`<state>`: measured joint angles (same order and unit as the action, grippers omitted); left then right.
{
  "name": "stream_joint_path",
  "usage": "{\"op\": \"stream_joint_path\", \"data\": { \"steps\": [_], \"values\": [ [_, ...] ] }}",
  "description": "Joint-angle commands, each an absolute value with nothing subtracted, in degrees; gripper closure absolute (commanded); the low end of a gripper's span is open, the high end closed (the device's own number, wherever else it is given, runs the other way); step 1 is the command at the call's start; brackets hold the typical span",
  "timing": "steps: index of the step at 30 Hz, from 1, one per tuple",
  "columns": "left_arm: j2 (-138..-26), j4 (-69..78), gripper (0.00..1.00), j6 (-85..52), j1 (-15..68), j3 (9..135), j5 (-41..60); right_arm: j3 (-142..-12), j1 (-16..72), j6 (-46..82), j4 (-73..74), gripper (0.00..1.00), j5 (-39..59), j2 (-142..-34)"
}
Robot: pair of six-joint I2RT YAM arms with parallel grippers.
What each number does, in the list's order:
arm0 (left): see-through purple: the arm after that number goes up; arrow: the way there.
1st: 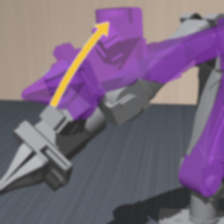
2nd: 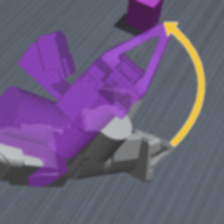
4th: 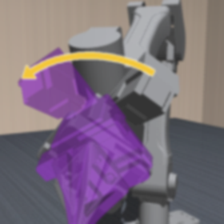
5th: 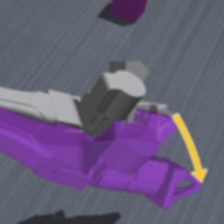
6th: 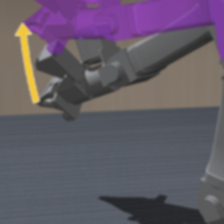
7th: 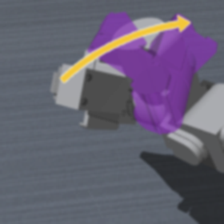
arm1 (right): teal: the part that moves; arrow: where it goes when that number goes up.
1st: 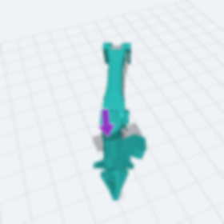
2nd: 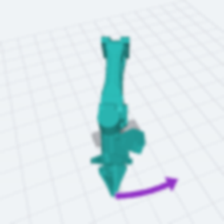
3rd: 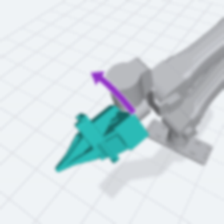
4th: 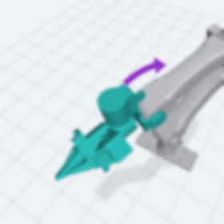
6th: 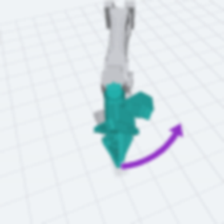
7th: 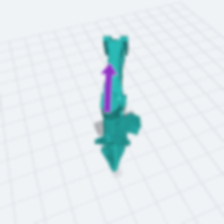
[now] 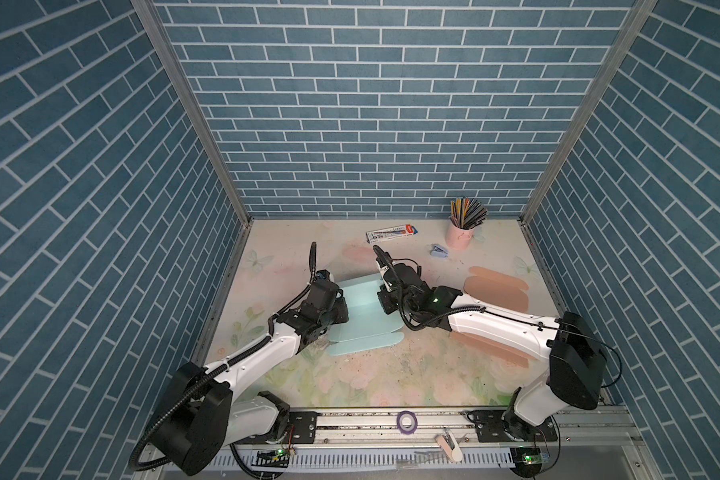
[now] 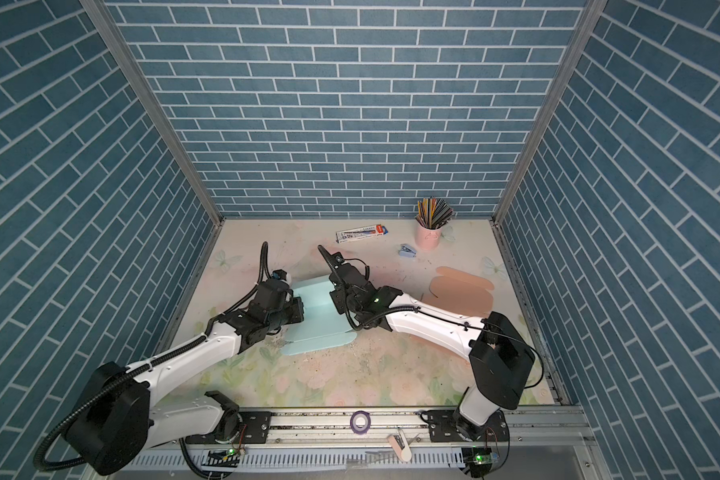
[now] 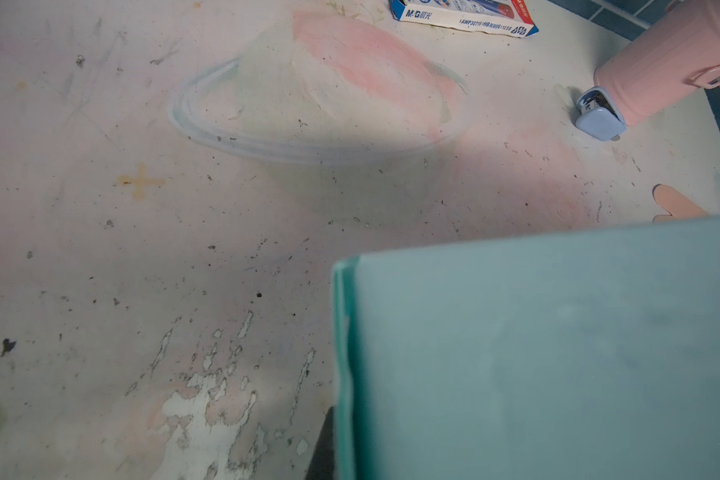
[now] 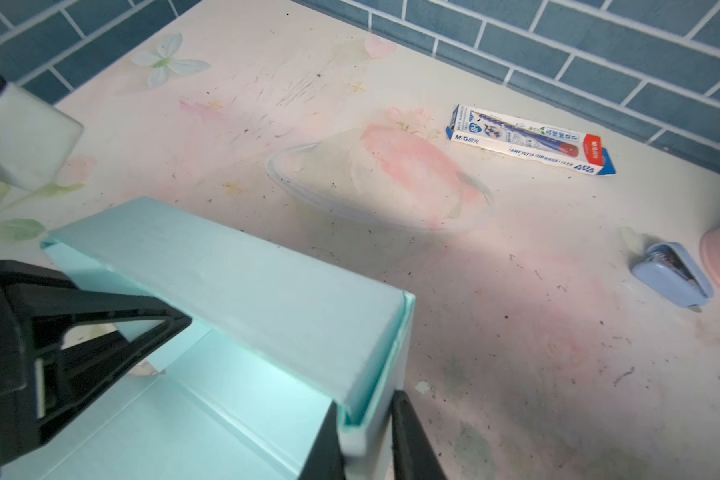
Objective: Fold the paper box
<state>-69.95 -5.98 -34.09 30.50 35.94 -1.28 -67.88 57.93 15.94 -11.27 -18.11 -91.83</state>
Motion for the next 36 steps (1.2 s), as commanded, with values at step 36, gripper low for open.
{"op": "stream_joint_path", "data": {
  "steps": [36],
  "values": [
    [-68.8,5.4,0.99,-39.4,35.2,37.9,0.4,-72.2,60.2,8.6,-15.6,0.89,-38.7,-100.5]
  ]
}}
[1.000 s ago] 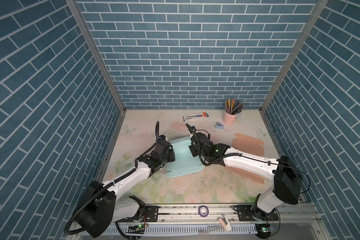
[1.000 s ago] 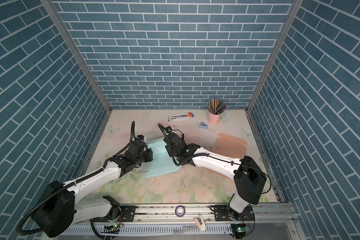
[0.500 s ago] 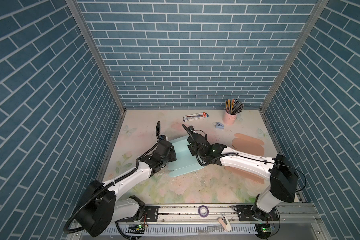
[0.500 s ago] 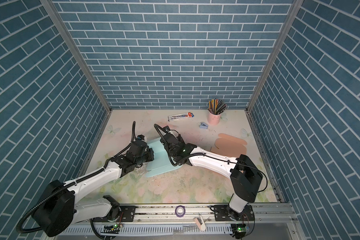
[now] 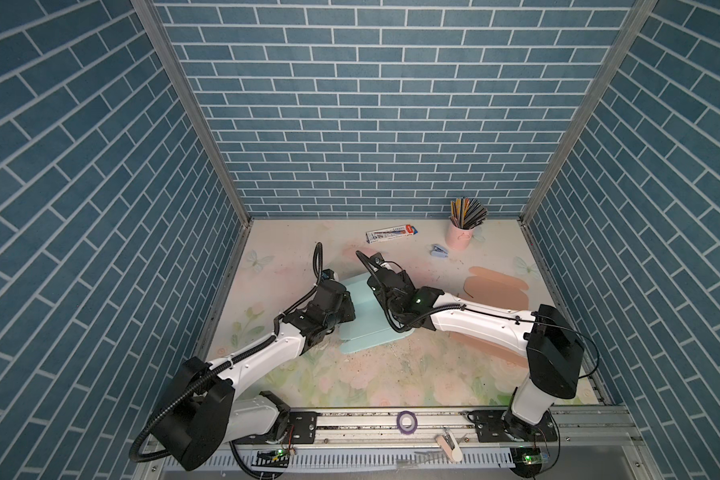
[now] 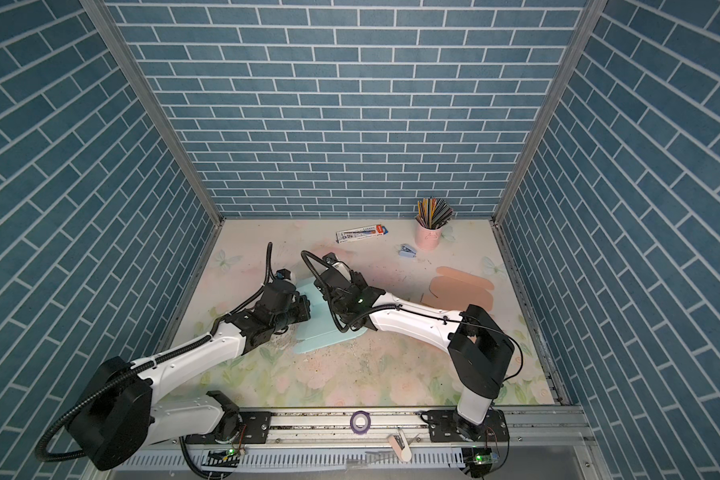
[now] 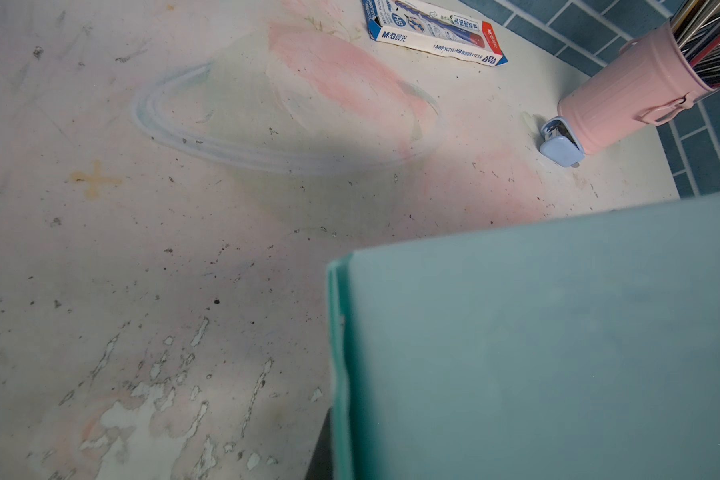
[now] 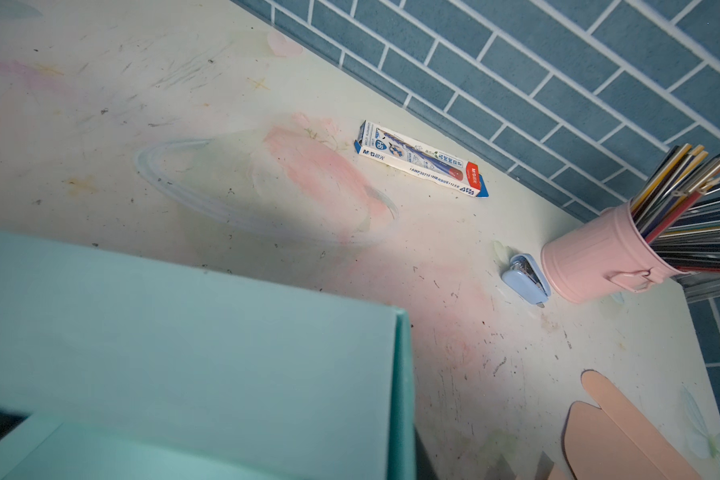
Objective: Fold the paper box
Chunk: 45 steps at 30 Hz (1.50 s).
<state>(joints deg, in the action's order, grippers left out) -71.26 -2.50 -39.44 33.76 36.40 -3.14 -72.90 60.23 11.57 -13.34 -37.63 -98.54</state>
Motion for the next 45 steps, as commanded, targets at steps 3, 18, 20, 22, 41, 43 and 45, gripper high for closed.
{"op": "stream_joint_path", "data": {
  "steps": [3,18,20,22,41,43,45],
  "values": [
    [-68.6,5.3,0.99,-39.5,35.2,37.7,0.2,-71.9,60.6,7.7,-14.8,0.96,-40.0,-100.5],
    [-67.8,5.7,0.99,-40.1,35.2,37.6,-0.2,-72.3,63.6,2.9,-12.9,0.86,-48.7,-102.4],
    [-67.9,5.8,0.99,-40.2,35.2,37.6,-0.1,-72.3,63.6,2.7,-12.7,0.87,-48.7,-102.5],
    [-68.0,6.0,0.99,-40.4,35.2,37.5,-0.1,-72.4,63.7,2.6,-12.6,0.90,-48.7,-102.7],
    [-67.6,4.0,0.99,-38.8,34.4,37.5,-3.3,-66.5,66.2,5.2,-6.5,0.60,-41.6,-92.5],
    [-67.8,3.3,0.99,-38.1,33.9,37.9,-3.5,-64.3,66.2,6.5,-5.3,0.57,-39.1,-88.9],
    [-67.9,2.5,0.99,-37.2,33.6,38.4,-3.7,-63.0,66.2,7.2,-4.8,0.55,-37.2,-85.9]
  ]
}}
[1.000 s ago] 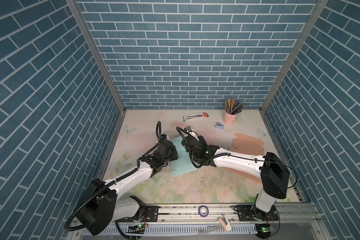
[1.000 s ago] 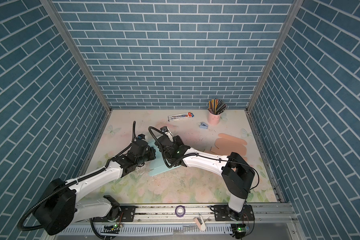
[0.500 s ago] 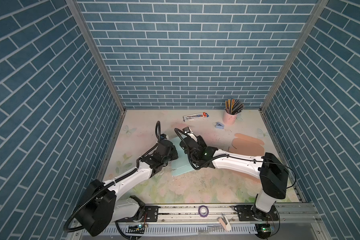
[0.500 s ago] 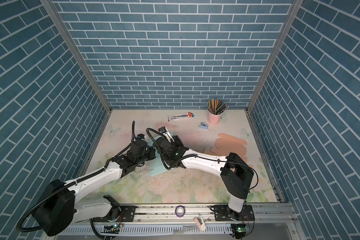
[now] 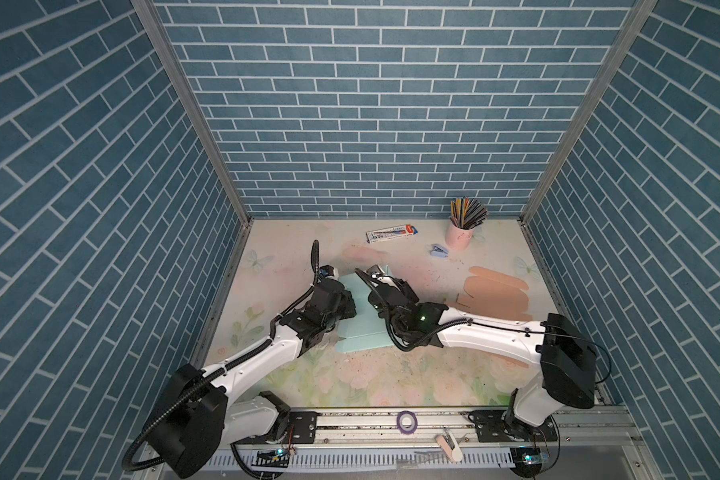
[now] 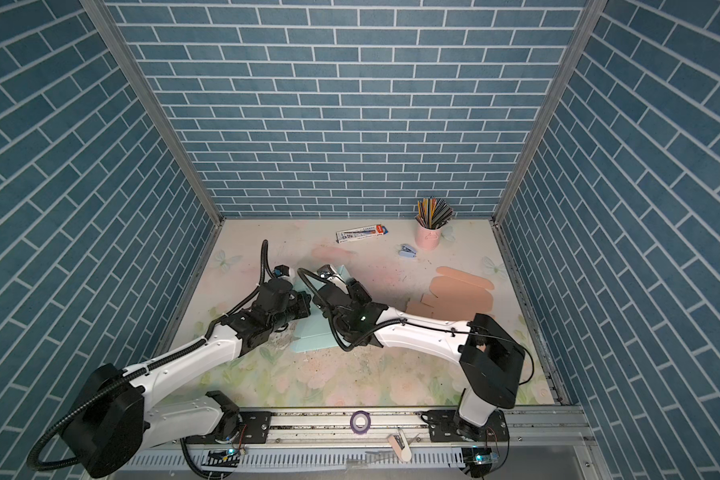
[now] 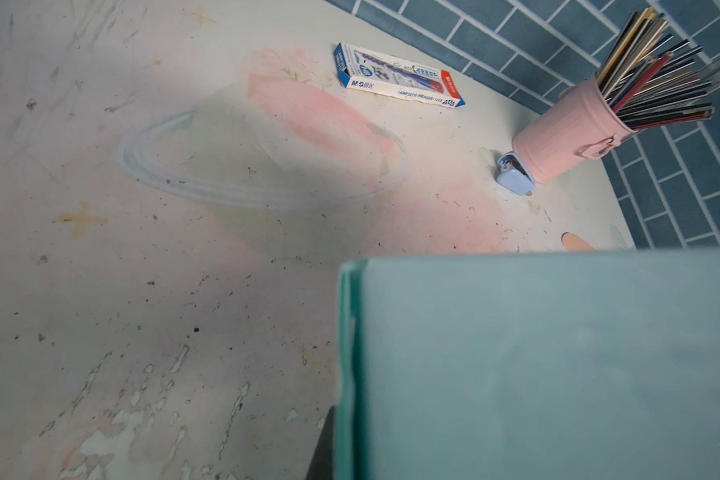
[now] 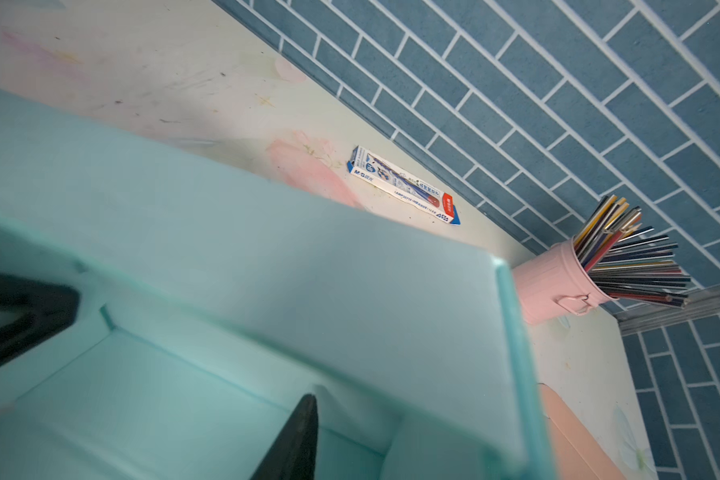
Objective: Fold the paper box
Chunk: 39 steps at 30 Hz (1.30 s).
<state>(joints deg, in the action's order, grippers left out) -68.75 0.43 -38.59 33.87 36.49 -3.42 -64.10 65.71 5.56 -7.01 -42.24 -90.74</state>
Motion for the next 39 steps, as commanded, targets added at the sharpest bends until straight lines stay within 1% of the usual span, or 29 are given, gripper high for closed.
{"op": "stream_joint_path", "data": {
  "steps": [1,4,6,7,9,11,13,15,24,31,39],
  "values": [
    [-68.0,2.2,0.99,-36.5,33.5,38.7,-3.9,-62.3,66.1,7.5,-4.6,0.54,-35.9,-84.0],
    [-68.5,1.2,0.99,-33.7,33.4,39.6,-4.3,-58.9,65.7,7.9,-1.5,0.51,-30.0,-77.5],
    [-68.6,1.2,0.99,-30.1,33.4,39.8,-4.4,-56.9,63.4,10.3,0.4,0.51,-22.9,-73.1],
    [-68.5,1.2,0.98,-28.4,33.4,39.7,-4.5,-56.1,61.4,12.7,1.0,0.51,-18.6,-71.1],
    [-68.3,1.1,0.96,-24.8,33.4,39.4,-4.6,-54.9,54.7,19.4,2.6,0.51,-6.3,-68.1],
    [-68.6,1.1,0.96,-21.9,33.5,39.4,-4.2,-54.8,49.9,23.8,3.8,0.51,2.8,-67.4],
    [-69.1,3.0,0.96,-19.8,33.7,38.5,-3.5,-56.6,47.6,24.5,3.1,0.50,8.7,-68.8],
    [-69.6,6.5,0.96,-18.5,33.7,36.9,-2.2,-59.0,46.5,24.7,1.5,0.50,12.5,-71.5],
    [-75.0,21.0,0.95,-12.3,37.9,32.2,-3.0,-60.3,44.4,28.4,2.8,0.52,20.5,-84.0],
    [-80.8,29.0,0.94,-10.4,39.1,30.3,-2.7,-59.0,44.0,27.2,0.2,0.53,20.4,-89.3],
    [-86.2,34.0,0.92,-7.1,40.4,29.0,-4.1,-57.4,43.6,26.8,0.5,0.56,21.5,-94.7]
  ]
}}
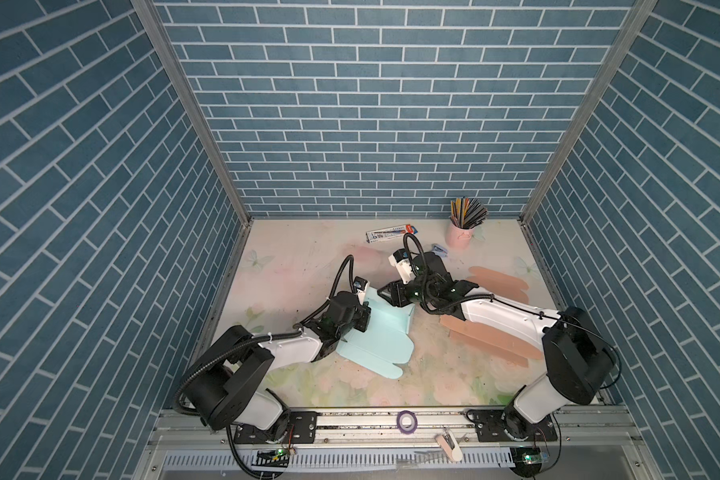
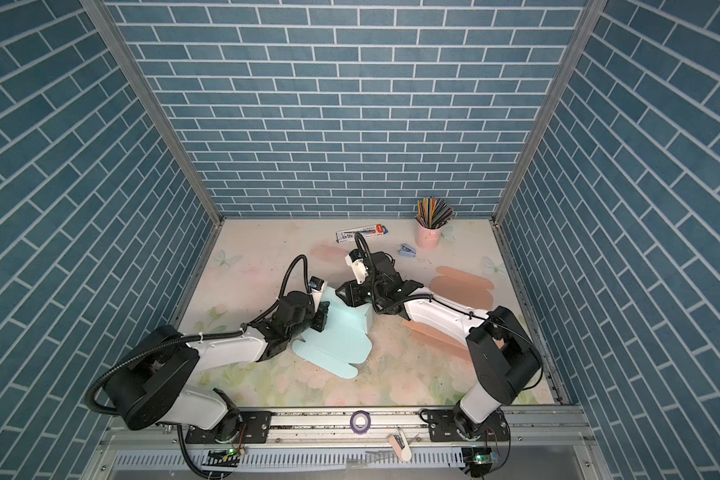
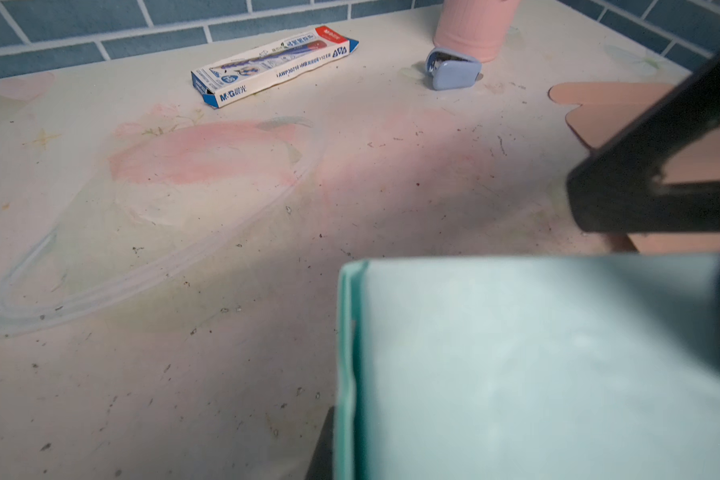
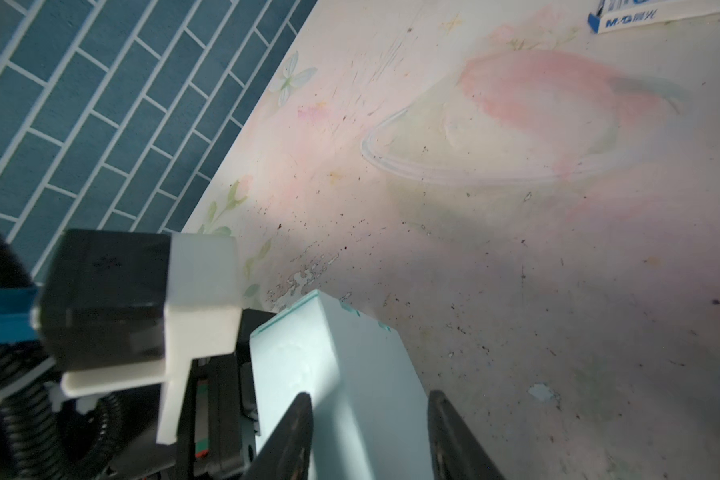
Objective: Fold the paper box
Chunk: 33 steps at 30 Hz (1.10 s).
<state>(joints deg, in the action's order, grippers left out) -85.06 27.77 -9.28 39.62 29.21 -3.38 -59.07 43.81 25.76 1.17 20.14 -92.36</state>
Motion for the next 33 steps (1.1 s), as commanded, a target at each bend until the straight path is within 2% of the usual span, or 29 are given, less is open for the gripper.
{"op": "stream_joint_path", "data": {
  "steps": [1,15,24,27,33],
  "values": [
    [-87.3,34.5,0.92,-6.8,40.5,29.1,-4.5,-57.2,43.6,26.9,0.8,0.56,21.6,-95.3],
    [-95.2,40.3,0.87,-7.1,40.7,28.5,-5.1,-56.3,43.6,28.0,2.9,0.60,23.7,-101.5],
    [-95.3,41.0,0.92,-7.4,40.7,27.7,-5.6,-56.3,43.7,28.2,2.5,0.61,23.7,-100.7],
    [-94.7,40.8,0.87,-7.5,40.7,27.3,-5.6,-56.5,43.7,27.2,0.9,0.59,22.3,-98.9],
    [-92.7,39.8,0.75,-7.9,40.7,25.4,-5.3,-59.4,44.0,22.2,-5.9,0.47,17.1,-93.4]
  ]
}}
